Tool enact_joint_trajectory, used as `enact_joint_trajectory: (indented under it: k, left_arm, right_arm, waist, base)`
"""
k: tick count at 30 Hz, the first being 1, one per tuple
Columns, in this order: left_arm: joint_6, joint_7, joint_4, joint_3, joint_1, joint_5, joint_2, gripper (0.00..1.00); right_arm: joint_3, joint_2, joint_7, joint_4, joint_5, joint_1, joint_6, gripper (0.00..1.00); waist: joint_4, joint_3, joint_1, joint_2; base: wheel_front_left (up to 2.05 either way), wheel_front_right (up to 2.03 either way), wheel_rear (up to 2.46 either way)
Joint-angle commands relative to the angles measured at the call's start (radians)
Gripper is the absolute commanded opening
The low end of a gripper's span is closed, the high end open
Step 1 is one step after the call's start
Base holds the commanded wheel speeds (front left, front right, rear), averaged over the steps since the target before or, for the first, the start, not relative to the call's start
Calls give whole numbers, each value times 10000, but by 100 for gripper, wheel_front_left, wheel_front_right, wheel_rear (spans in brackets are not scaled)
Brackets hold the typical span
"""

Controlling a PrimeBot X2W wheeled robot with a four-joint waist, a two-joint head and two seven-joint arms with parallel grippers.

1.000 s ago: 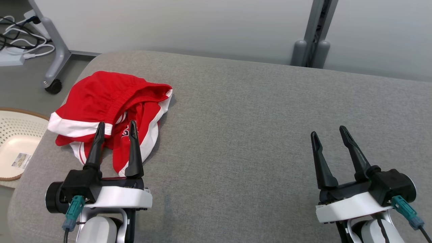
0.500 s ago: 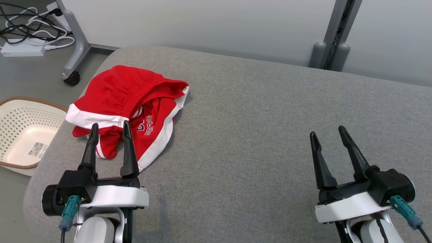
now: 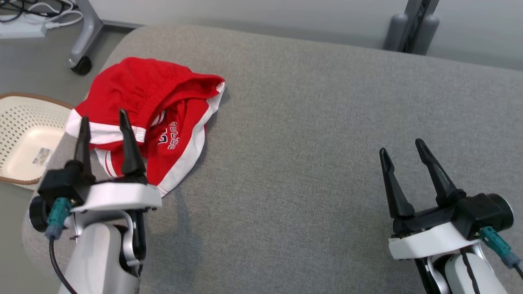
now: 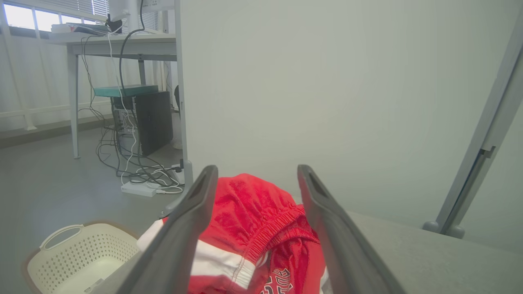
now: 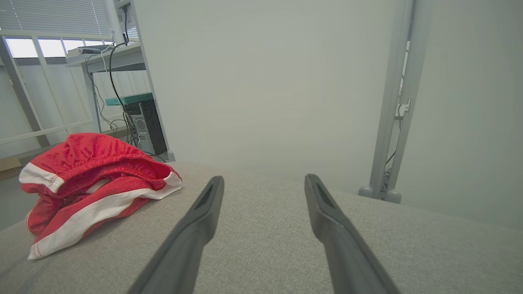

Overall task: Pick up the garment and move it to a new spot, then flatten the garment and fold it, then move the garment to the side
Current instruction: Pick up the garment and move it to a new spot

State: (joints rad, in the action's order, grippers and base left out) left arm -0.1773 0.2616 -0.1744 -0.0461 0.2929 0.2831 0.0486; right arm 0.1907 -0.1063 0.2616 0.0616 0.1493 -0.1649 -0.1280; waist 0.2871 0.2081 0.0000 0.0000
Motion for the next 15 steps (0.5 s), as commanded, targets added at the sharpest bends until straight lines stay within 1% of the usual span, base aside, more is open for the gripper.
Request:
enact_joint_trajectory:
  k: [1, 5, 11, 13, 15]
  left_arm:
    - [-76, 40, -98, 92, 293, 58, 35, 100]
    - [-82, 40, -858, 285, 1272, -6, 38, 100]
    - [-302, 40, -2313, 665, 2807, 107, 26, 100]
    - [-352, 22, -3069, 731, 3196, 245, 36, 100]
    - [-264, 24, -3868, 848, 3751, 405, 46, 100]
  right_arm:
    - [-20, -108, 58, -74, -24, -190, -51, 100]
    - [58, -345, 58, -72, -56, -467, -51, 100]
    - [323, -648, 58, -73, -2, -973, -51, 100]
    - [375, -717, 58, -46, 153, -1104, -52, 100]
    - [463, -773, 58, -48, 272, -1211, -50, 100]
  waist:
    - [-43, 363, 0, 0]
    - [-64, 1023, 0, 0]
    - [-120, 1844, 0, 0]
    - [-160, 2001, 0, 0]
    - [-199, 2109, 0, 0]
  base:
    - [0, 0, 0]
    - [0, 0, 0]
    - [0, 0, 0]
    - [0, 0, 0]
    - [0, 0, 0]
